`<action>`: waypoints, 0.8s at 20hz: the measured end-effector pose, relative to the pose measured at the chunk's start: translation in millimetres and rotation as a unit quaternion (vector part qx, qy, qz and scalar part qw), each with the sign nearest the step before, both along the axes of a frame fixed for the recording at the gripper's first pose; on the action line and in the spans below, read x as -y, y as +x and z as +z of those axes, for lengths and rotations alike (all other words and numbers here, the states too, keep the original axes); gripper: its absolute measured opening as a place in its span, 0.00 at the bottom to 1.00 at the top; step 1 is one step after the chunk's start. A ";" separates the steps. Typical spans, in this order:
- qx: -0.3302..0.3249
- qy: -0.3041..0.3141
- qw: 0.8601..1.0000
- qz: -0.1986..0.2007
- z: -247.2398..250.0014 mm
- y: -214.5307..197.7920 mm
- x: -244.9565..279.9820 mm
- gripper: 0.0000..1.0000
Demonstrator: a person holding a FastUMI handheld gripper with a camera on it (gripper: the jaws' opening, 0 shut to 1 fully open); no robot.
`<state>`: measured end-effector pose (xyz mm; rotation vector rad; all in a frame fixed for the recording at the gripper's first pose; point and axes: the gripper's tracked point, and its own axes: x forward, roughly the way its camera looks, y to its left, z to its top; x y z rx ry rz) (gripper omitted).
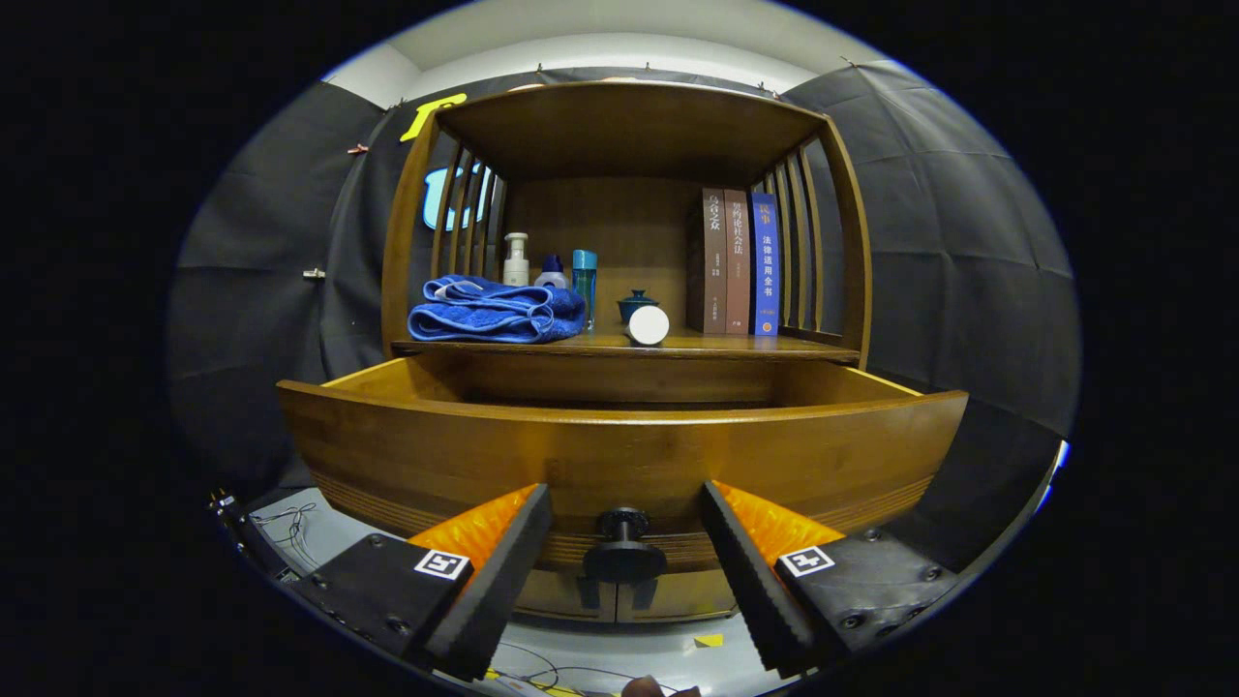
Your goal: Pull open the drawer, take out the items inside it, and place them on the countertop above the cabinet.
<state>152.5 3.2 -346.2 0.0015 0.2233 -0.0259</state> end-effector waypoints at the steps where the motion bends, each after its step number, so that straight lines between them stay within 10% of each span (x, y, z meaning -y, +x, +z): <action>1: 0.003 0.001 1.000 0.000 0.5 10.3 0.2 1.00; 16: -0.005 -0.005 1.000 -0.004 -10.9 113.5 0.0 1.00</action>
